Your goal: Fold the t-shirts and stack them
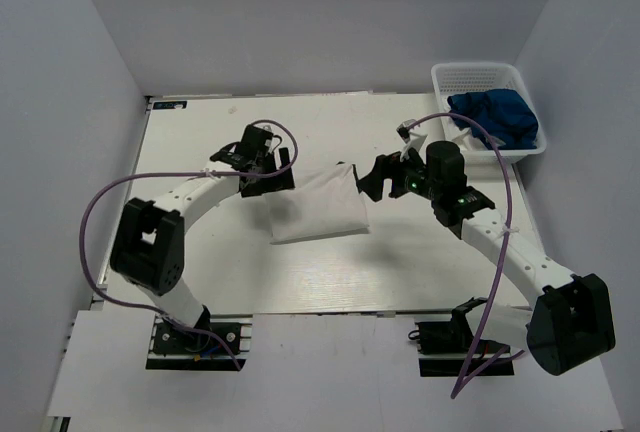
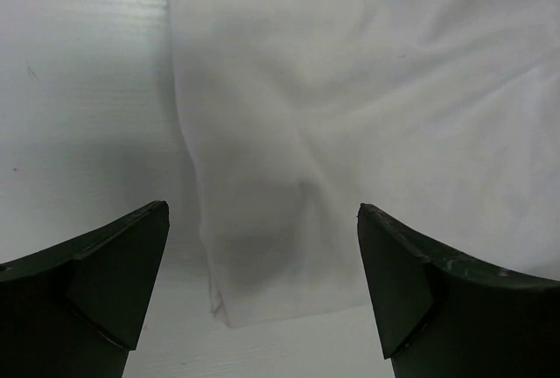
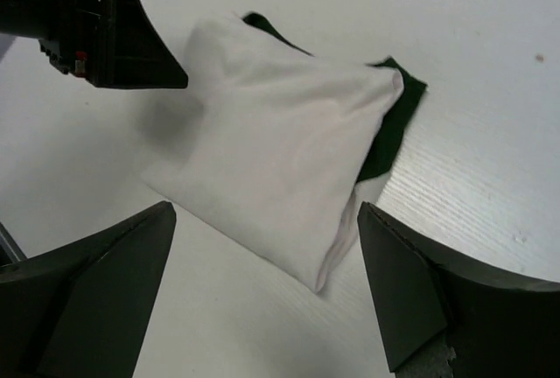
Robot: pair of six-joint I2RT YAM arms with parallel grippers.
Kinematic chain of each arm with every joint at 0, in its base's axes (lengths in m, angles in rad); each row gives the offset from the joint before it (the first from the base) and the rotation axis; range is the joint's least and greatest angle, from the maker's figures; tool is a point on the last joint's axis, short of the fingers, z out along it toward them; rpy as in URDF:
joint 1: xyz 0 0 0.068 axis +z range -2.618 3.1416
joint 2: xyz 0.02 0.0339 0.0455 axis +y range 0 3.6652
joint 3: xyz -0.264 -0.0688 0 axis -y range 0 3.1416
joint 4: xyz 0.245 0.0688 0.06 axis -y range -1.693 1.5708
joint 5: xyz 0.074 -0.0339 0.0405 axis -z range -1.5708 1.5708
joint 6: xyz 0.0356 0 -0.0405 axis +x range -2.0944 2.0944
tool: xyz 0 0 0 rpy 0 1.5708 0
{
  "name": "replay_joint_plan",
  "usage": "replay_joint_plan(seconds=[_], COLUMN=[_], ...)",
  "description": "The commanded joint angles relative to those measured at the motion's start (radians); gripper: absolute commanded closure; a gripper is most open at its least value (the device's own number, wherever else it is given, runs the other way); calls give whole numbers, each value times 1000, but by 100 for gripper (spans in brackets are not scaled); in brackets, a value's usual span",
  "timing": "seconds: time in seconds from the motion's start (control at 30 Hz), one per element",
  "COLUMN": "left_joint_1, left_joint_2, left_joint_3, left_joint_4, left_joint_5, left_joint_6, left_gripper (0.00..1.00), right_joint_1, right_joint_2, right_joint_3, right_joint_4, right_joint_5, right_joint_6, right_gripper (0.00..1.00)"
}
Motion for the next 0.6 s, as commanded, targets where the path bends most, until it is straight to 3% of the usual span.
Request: replay_joint_plan(seconds=[0.0,0.23,0.27,0.33,0.43,0.5,0.57], left_joint_1=[3,-9,-9,-9,0,12,32], left_joint_2=[43,187,199,219,264,307,409], left_joint_3=[-6,3,3,3,76,149,288], left_joint_4=[-45,-77,-89,-90,-109,-177,-246], left_joint_5=[-20,-24,-35,-44,-105,-221,-271], left_joint_6=[-18,-9,-18,-18,5,46,85], left_gripper=[2,37,48,60,72,74,82], right_joint_1=[-2,-2,3,0,0,0,-2], right_joint_2=[-30,-24,-22,-19,-10,-7,3], right_joint_3=[4,13,14,16,33,36,48], right_joint_4=[-52,-64,-64,-64,-93,-101,-98], right_joint_5=[84,133,135,143,158,161,173], right_joint_6=[-6,-15,-17,-14,-20,-26,-30], right_gripper=[10,10,10,10,10,10,10])
